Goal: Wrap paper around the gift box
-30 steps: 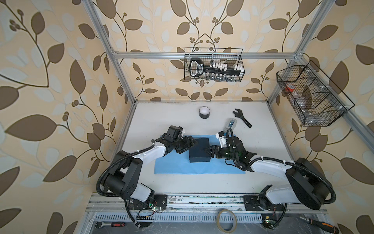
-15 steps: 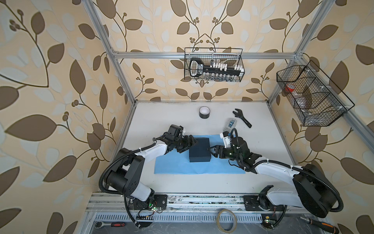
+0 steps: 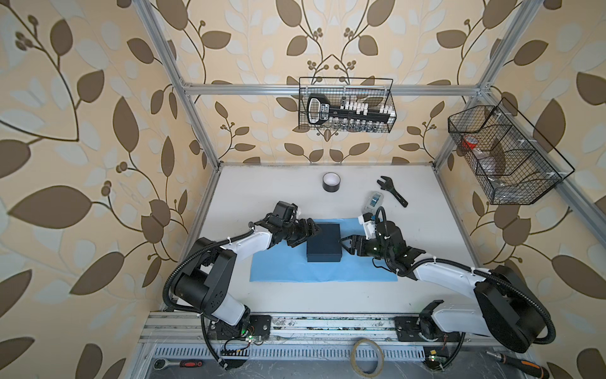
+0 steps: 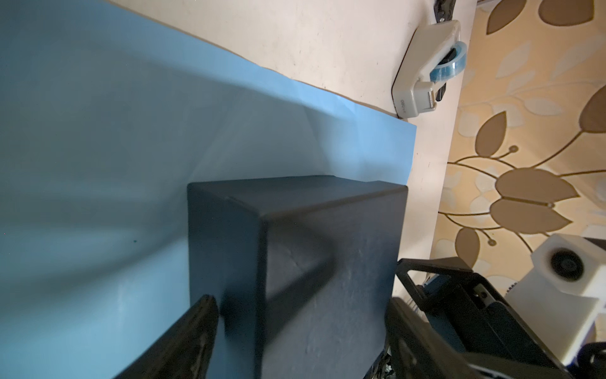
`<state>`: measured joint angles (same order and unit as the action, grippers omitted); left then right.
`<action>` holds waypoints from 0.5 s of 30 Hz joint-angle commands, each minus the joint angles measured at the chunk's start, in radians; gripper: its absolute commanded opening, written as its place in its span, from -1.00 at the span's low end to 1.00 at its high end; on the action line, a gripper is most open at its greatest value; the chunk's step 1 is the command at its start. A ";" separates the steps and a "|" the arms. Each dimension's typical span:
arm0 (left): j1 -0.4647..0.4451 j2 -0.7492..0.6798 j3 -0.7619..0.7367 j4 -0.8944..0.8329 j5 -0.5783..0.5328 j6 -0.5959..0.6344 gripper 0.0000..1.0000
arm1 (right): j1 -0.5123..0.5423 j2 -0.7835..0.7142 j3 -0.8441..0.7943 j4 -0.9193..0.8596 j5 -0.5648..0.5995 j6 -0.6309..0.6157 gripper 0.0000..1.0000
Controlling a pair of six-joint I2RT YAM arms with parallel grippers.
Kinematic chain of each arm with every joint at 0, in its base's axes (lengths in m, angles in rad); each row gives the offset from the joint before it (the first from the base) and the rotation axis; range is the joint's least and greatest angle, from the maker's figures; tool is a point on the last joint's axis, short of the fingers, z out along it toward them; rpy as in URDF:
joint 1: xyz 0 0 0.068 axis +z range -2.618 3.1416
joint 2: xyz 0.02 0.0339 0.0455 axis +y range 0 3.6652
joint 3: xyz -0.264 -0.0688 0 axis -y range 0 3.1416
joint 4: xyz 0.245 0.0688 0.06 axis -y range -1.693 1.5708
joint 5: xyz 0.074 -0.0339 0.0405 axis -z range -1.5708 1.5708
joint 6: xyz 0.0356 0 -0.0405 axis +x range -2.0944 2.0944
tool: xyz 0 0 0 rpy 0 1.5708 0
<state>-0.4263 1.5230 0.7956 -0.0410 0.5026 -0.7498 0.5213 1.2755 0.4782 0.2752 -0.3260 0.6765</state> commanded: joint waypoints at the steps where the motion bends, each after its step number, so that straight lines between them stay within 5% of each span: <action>1: -0.007 -0.074 0.036 -0.054 -0.074 0.051 0.70 | -0.050 -0.070 0.003 -0.151 0.062 -0.091 0.56; 5: -0.008 -0.191 0.019 -0.106 -0.182 0.067 0.75 | -0.211 -0.149 0.000 -0.295 0.158 -0.172 0.61; 8: -0.012 -0.261 -0.008 -0.081 -0.164 0.060 0.78 | -0.332 -0.160 -0.011 -0.314 0.215 -0.198 0.64; 15: -0.146 -0.262 0.047 -0.051 -0.099 0.074 0.79 | -0.411 -0.021 0.056 -0.310 0.295 -0.222 0.73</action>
<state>-0.5198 1.2476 0.7979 -0.1024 0.3721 -0.7074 0.1291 1.2079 0.4934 -0.0071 -0.0868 0.4957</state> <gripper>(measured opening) 0.896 0.863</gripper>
